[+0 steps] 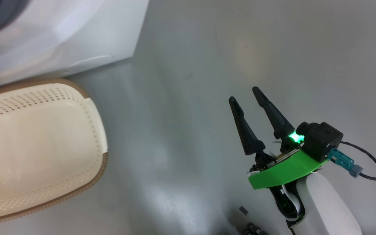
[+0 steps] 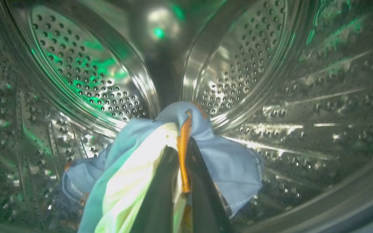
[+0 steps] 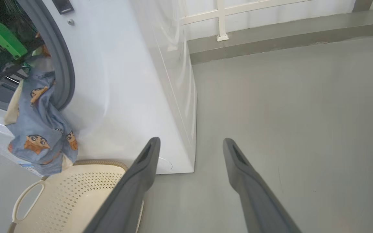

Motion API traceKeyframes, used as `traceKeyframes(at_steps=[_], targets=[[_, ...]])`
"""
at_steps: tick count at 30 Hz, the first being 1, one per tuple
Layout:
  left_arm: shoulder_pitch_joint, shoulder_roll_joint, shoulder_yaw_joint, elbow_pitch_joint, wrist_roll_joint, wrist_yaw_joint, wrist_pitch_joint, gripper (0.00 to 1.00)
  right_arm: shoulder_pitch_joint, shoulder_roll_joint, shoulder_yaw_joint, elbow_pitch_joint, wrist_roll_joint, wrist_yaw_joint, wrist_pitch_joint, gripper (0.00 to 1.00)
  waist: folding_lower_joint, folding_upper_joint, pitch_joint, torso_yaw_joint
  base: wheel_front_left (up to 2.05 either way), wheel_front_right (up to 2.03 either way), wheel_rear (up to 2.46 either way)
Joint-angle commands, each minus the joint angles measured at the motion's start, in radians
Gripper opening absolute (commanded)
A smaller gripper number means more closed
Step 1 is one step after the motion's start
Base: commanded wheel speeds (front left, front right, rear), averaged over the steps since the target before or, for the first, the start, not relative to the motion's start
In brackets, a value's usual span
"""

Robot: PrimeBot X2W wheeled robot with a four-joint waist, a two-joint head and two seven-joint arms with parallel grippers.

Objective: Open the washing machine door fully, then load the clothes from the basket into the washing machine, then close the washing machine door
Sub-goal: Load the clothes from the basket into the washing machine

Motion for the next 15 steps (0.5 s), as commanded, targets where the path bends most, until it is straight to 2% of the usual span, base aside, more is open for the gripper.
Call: traceKeyframes(at_steps=[1, 5, 8, 9, 10, 11, 15], targets=[[-0.045, 0.06, 0.03, -0.064, 0.027, 0.013, -0.006, 0.0, 0.002, 0.007, 0.023, -0.021, -0.001, 0.002, -0.005, 1.0, 0.0, 0.0, 0.035, -0.032, 0.0, 0.0, 0.0], [-0.053, 0.061, 0.101, -0.211, 0.075, 0.031, -0.006, 0.0, -0.005, 0.009, 0.022, -0.024, -0.001, 0.002, -0.005, 1.0, 0.0, 0.0, 0.051, -0.033, 0.0, 0.0, 0.0], [-0.019, 0.042, 0.133, -0.23, 0.102, 0.028, -0.006, 0.0, -0.005, 0.009, 0.016, -0.019, -0.006, 0.002, -0.005, 1.0, 0.0, 0.0, 0.048, -0.025, 0.0, 0.0, 0.0], [-0.009, 0.036, 0.141, -0.215, 0.107, 0.029, -0.006, 0.17, -0.007, 0.01, 0.017, -0.017, -0.007, 0.002, -0.005, 1.0, 0.0, 0.0, 0.045, -0.022, 0.0, 0.0, 0.0], [-0.003, 0.031, 0.147, -0.196, 0.11, 0.029, -0.006, 0.96, -0.009, 0.01, 0.018, -0.016, -0.006, 0.002, -0.005, 1.0, 0.0, 0.0, 0.043, -0.018, 0.0, 0.0, 0.0], [-0.001, 0.029, 0.149, -0.181, 0.117, 0.025, -0.006, 1.0, -0.012, 0.01, 0.019, -0.016, -0.005, 0.002, -0.005, 1.0, 0.0, 0.0, 0.041, -0.015, 0.0, 0.0, 0.0], [0.005, 0.008, 0.147, -0.098, 0.13, -0.003, -0.006, 1.0, -0.019, 0.01, 0.018, -0.013, -0.002, 0.002, -0.005, 1.0, 0.0, 0.0, 0.031, 0.004, 0.0, 0.0, 0.0]])
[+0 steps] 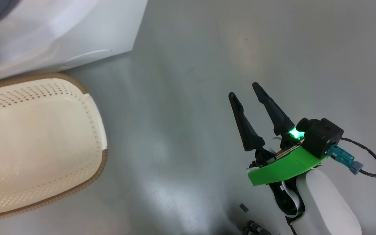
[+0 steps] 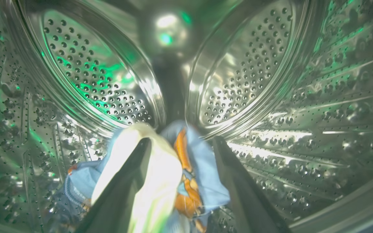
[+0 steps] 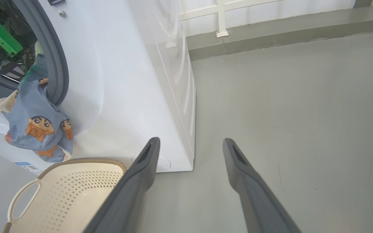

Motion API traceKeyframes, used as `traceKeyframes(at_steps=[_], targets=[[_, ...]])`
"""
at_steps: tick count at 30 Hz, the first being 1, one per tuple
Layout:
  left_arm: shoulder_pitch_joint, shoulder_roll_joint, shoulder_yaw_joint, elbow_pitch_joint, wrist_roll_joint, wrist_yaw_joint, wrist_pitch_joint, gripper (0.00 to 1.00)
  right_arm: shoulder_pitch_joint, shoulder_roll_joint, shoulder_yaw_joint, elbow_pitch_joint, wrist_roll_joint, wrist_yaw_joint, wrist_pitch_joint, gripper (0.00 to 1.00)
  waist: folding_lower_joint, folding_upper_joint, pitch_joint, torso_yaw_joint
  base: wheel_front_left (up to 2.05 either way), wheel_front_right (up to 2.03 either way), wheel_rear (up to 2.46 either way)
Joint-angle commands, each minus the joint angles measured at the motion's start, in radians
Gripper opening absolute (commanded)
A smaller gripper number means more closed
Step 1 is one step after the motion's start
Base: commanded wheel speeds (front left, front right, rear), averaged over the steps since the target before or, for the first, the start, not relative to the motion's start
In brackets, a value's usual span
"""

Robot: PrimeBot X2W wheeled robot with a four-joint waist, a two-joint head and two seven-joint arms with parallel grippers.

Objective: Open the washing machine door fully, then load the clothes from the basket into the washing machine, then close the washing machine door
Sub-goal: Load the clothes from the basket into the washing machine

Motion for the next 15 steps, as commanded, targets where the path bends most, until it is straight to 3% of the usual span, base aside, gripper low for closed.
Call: traceKeyframes(at_steps=[1, 15], targets=[[0.011, 0.035, 0.012, -0.011, 0.016, -0.01, -0.005, 1.0, 0.005, 0.005, 0.015, -0.016, -0.003, 0.002, -0.005, 1.0, 0.0, 0.0, -0.007, 0.012, 0.0, 0.0, 0.0], [0.108, 0.009, 0.02, -0.001, 0.024, -0.059, -0.005, 1.0, 0.002, 0.005, -0.011, -0.01, -0.014, 0.002, -0.005, 1.0, 0.0, 0.0, -0.073, 0.052, 0.0, 0.0, 0.0]])
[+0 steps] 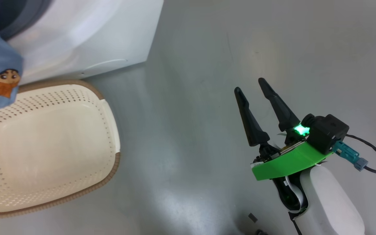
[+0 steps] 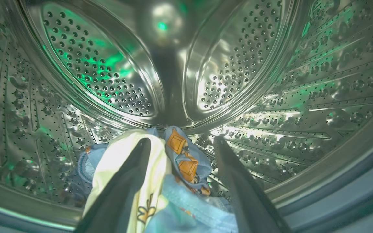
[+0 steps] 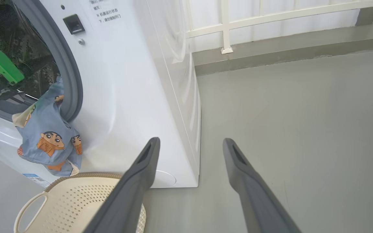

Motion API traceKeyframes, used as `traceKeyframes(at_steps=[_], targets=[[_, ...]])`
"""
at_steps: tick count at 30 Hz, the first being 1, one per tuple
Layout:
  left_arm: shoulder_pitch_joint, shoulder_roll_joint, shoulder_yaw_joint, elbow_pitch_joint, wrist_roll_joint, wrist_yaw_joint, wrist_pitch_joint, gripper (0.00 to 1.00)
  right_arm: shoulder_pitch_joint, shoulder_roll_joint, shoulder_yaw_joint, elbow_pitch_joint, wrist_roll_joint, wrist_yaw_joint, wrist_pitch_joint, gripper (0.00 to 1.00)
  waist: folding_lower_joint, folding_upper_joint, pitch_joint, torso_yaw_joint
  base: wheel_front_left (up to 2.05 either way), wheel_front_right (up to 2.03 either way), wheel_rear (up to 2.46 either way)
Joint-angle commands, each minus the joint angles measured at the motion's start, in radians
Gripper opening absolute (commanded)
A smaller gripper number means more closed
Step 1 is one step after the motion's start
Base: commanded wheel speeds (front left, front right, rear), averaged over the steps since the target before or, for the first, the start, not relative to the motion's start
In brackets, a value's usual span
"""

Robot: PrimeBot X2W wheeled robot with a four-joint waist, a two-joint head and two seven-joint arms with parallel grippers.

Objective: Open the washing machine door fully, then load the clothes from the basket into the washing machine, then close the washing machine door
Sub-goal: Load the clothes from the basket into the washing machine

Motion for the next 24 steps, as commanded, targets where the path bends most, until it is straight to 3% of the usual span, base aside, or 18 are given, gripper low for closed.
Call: traceKeyframes(at_steps=[1, 24], targets=[[0.024, 0.041, 0.012, -0.035, 0.013, -0.007, -0.005, 1.0, 0.015, 0.005, 0.014, -0.021, -0.006, 0.002, -0.005, 1.0, 0.0, 0.0, -0.016, 0.015, 0.0, 0.0, 0.0], [0.606, -0.003, 0.059, -0.52, -0.006, -0.022, -0.005, 1.0, 0.047, -0.009, -0.022, -0.01, -0.001, 0.002, -0.005, 1.0, 0.0, 0.0, -0.149, 0.089, 0.0, 0.0, 0.0]])
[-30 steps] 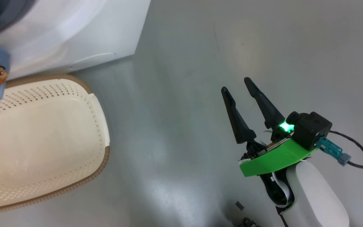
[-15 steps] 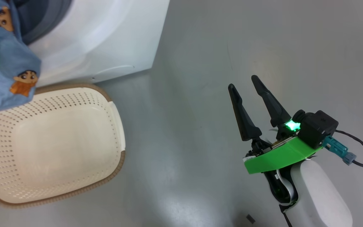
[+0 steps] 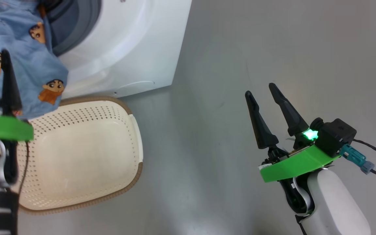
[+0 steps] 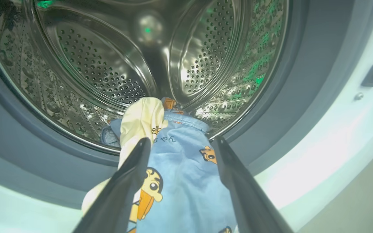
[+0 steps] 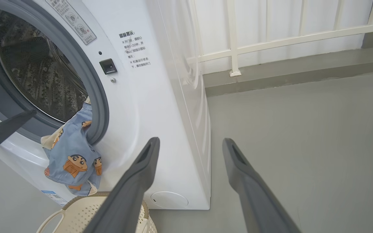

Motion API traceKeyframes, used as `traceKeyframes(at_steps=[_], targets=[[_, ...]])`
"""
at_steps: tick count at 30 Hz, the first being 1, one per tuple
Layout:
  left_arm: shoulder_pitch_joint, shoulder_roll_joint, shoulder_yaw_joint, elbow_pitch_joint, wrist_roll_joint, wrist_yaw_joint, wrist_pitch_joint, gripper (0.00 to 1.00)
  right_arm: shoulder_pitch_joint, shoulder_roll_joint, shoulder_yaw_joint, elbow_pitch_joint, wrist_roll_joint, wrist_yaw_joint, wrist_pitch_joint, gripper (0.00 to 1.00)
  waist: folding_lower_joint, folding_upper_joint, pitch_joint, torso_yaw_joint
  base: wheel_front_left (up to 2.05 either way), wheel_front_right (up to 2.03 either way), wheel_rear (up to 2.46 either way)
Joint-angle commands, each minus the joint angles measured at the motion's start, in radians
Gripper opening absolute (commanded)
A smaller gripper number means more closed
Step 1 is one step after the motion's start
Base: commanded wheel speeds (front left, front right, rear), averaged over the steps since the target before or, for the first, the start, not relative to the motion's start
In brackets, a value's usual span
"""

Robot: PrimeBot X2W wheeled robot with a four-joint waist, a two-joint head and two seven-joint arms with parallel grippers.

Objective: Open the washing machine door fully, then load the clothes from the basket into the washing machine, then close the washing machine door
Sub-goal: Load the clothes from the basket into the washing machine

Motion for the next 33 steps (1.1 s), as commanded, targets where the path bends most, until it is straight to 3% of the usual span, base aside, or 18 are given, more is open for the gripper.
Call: traceKeyframes(at_steps=[1, 15, 33], targets=[[0.033, 0.03, 0.041, -0.045, -0.013, 0.003, -0.005, 1.0, 0.022, 0.0, 0.015, -0.022, -0.003, 0.002, -0.005, 1.0, 0.0, 0.0, -0.014, 0.011, 0.0, 0.0, 0.0], [0.317, -0.054, 0.084, -0.271, -0.021, 0.047, -0.005, 1.0, 0.054, -0.024, -0.009, -0.027, -0.004, 0.002, -0.005, 1.0, 0.0, 0.0, -0.052, 0.038, 0.0, 0.0, 0.0], [0.407, -0.097, 0.093, -0.301, -0.012, 0.038, -0.005, 1.0, 0.066, -0.046, -0.017, -0.031, -0.006, 0.002, -0.005, 1.0, 0.0, 0.0, -0.062, 0.043, 0.0, 0.0, 0.0]])
